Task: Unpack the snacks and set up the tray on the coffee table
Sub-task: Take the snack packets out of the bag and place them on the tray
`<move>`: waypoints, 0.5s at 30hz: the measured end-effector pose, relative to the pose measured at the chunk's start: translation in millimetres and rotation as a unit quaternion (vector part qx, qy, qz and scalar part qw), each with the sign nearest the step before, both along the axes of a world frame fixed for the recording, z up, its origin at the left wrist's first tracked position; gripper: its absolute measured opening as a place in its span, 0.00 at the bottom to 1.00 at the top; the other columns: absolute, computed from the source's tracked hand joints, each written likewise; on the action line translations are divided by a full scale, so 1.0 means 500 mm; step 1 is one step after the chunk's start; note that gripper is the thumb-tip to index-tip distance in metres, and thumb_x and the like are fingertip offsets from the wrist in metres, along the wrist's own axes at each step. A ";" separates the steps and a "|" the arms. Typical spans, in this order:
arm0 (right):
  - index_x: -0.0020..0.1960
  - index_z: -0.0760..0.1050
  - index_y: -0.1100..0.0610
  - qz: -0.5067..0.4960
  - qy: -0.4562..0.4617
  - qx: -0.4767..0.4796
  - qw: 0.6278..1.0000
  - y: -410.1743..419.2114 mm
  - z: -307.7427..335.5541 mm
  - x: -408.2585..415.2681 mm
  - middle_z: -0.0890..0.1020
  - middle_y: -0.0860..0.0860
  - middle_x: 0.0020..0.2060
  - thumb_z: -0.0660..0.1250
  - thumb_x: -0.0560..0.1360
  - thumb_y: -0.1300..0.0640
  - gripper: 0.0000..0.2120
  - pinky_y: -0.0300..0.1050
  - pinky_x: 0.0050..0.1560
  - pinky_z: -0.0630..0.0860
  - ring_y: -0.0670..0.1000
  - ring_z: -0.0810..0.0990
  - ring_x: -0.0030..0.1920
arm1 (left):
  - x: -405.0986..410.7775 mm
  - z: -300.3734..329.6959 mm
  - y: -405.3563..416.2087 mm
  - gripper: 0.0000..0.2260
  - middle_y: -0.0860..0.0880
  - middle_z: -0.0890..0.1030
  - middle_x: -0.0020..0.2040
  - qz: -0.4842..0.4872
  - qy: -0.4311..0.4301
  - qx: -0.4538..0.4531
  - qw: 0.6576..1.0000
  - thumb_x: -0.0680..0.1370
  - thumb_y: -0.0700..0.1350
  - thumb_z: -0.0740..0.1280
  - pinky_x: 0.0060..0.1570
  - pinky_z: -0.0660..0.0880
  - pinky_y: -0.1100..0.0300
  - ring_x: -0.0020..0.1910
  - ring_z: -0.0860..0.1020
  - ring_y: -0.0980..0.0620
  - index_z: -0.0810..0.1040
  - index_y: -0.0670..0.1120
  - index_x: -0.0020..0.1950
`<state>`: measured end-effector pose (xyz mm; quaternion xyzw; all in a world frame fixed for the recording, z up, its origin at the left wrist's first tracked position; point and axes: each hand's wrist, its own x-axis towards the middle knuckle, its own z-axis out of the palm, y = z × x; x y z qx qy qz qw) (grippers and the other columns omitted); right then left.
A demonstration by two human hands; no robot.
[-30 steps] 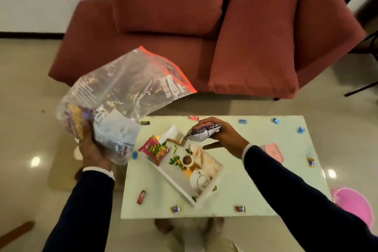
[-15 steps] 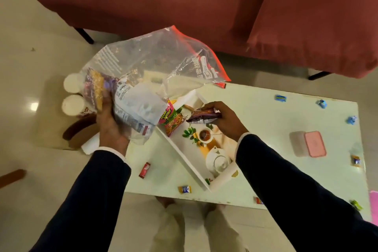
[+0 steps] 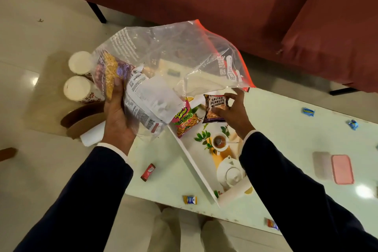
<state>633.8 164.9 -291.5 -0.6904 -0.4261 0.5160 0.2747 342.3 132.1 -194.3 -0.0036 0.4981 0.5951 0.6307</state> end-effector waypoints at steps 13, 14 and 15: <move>0.65 0.76 0.59 0.103 -0.114 -0.061 0.986 0.093 -0.084 -0.030 0.84 0.53 0.58 0.81 0.63 0.65 0.32 0.36 0.41 0.76 0.55 0.83 0.57 | -0.034 -0.024 0.022 0.35 0.41 0.75 0.75 -0.019 0.007 0.001 1.000 0.75 0.59 0.70 0.73 0.68 0.33 0.74 0.74 0.38 0.70 0.46 0.79; 0.66 0.76 0.59 0.119 -0.131 -0.061 0.982 0.096 -0.089 -0.035 0.83 0.54 0.59 0.80 0.64 0.66 0.32 0.37 0.44 0.76 0.55 0.83 0.58 | -0.035 -0.026 0.022 0.35 0.41 0.75 0.75 -0.018 0.008 -0.001 1.000 0.75 0.59 0.70 0.73 0.68 0.33 0.74 0.74 0.38 0.70 0.46 0.79; 0.67 0.75 0.59 0.129 -0.145 -0.059 0.979 0.097 -0.093 -0.038 0.83 0.55 0.60 0.80 0.65 0.66 0.32 0.38 0.46 0.75 0.55 0.82 0.60 | -0.036 -0.028 0.022 0.35 0.41 0.74 0.76 -0.018 0.008 -0.004 1.000 0.74 0.60 0.70 0.74 0.67 0.32 0.74 0.74 0.37 0.70 0.47 0.79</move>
